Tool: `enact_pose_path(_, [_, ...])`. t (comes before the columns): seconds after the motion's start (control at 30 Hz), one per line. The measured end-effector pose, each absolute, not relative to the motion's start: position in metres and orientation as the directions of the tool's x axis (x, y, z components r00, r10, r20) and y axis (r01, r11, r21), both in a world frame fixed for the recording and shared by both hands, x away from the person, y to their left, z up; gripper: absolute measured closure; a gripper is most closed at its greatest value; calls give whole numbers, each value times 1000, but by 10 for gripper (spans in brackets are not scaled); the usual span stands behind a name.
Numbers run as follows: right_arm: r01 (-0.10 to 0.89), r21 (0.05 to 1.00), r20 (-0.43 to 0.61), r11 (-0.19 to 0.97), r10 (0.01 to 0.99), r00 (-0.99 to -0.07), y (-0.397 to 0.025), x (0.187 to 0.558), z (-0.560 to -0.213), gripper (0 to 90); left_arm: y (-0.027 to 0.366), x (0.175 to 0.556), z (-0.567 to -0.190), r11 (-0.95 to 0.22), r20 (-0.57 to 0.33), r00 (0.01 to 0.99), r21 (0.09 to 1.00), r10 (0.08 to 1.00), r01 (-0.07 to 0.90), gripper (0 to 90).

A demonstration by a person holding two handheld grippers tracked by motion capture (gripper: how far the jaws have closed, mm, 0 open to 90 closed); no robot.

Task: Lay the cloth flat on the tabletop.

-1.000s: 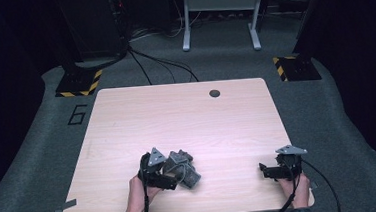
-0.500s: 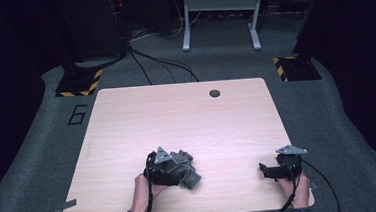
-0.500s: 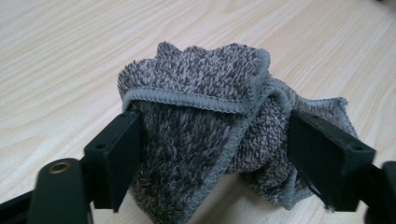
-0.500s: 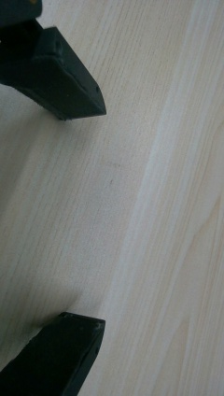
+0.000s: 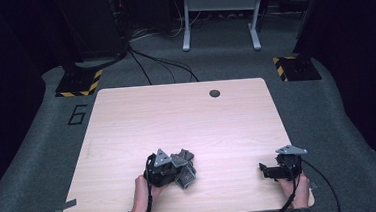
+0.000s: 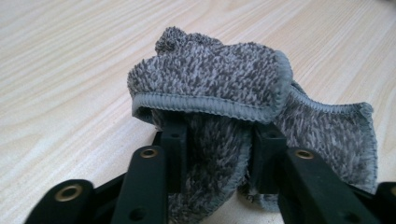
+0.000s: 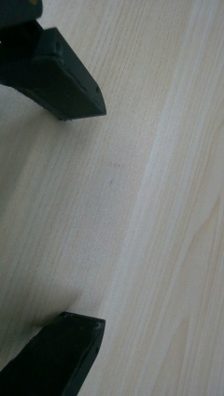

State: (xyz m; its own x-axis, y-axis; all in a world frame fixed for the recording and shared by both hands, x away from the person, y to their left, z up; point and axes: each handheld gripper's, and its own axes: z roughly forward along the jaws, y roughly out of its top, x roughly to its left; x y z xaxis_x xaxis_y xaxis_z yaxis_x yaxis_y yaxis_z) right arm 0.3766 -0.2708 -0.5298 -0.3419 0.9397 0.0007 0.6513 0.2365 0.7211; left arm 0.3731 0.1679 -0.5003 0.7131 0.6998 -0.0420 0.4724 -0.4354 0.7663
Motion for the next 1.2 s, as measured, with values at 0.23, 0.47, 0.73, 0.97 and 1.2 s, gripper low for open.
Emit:
enact_pose_path(0.23, [652, 721, 1, 236, 940, -341, -271, 377, -530, 4, 169, 374, -492, -419, -14, 710, 798, 704, 432, 716])
enact_pose_path(0.47, [652, 721, 1, 236, 940, -341, -271, 377, -530, 4, 169, 382, -480, -428, 17, 710, 808, 704, 405, 721])
enact_pose_path(0.73, [652, 721, 2, 235, 940, -341, -271, 377, -530, 3, 162, 404, -463, -448, 52, 708, 806, 704, 386, 714])
enact_pose_path(0.97, [652, 720, 1, 235, 940, -340, -271, 377, -530, 4, 146, 428, -465, -464, 50, 715, 791, 698, 398, 698])
enact_pose_path(1.2, [652, 721, 1, 235, 940, -340, -271, 377, -530, 4, 135, 449, -486, -482, 12, 729, 758, 684, 439, 484])
